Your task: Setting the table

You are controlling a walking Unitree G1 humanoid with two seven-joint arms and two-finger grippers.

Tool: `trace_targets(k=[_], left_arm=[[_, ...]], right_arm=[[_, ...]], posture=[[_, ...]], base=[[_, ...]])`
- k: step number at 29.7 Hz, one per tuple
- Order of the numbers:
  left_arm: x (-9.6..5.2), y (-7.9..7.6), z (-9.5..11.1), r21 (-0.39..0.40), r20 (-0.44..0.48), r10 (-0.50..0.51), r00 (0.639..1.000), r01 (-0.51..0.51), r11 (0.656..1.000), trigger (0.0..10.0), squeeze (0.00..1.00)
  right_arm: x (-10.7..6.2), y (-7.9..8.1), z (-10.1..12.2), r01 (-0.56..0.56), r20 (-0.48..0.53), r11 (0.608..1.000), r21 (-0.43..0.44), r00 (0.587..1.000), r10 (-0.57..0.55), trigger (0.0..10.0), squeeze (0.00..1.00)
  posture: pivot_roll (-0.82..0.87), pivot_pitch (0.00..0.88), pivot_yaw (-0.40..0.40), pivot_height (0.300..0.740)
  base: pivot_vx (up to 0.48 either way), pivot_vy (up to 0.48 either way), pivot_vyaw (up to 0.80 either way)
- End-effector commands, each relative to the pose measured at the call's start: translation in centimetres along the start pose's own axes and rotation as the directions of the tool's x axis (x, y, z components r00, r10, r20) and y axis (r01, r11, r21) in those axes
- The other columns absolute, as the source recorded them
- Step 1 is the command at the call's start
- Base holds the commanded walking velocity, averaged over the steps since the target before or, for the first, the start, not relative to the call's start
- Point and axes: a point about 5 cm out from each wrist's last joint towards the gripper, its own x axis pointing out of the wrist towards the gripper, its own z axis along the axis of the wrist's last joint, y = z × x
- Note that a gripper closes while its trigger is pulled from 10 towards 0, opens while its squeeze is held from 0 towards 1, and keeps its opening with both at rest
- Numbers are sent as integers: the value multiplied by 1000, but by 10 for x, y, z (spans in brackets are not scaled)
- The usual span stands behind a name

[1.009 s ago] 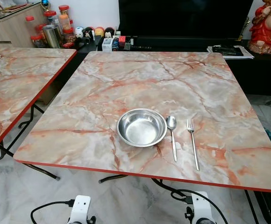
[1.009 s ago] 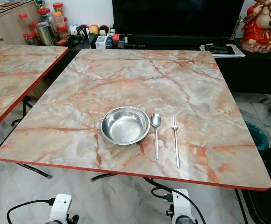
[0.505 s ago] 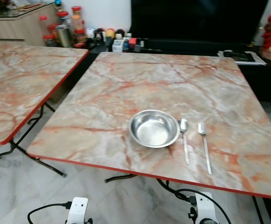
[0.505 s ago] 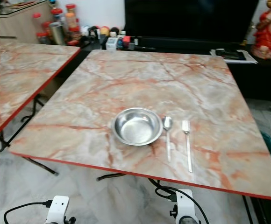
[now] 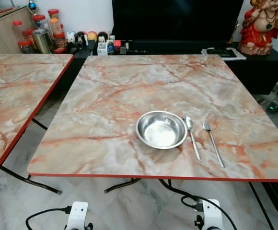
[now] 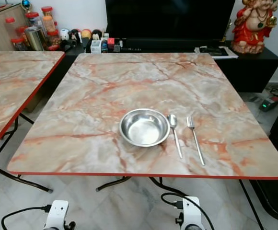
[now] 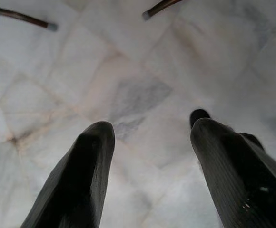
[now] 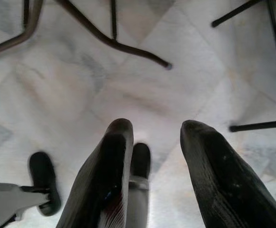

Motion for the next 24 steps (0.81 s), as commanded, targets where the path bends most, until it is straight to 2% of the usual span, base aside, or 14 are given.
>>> trace_targets(k=[1,24], left_arm=[[0,1,-1,-12,-10,5,1000,-6,1000,10000,0],[0,3,0,-15,-2,19,1000,-19,1000,10000,0]], right_arm=[[0,-1,0,4,1,1000,9,1000,-4,10000,0],[0,2,0,-12,2,1000,-1,1000,12,10000,0]], posture=[[5,0,45,736],[14,0,47,736]], base=[[0,435,0],[0,435,0]])
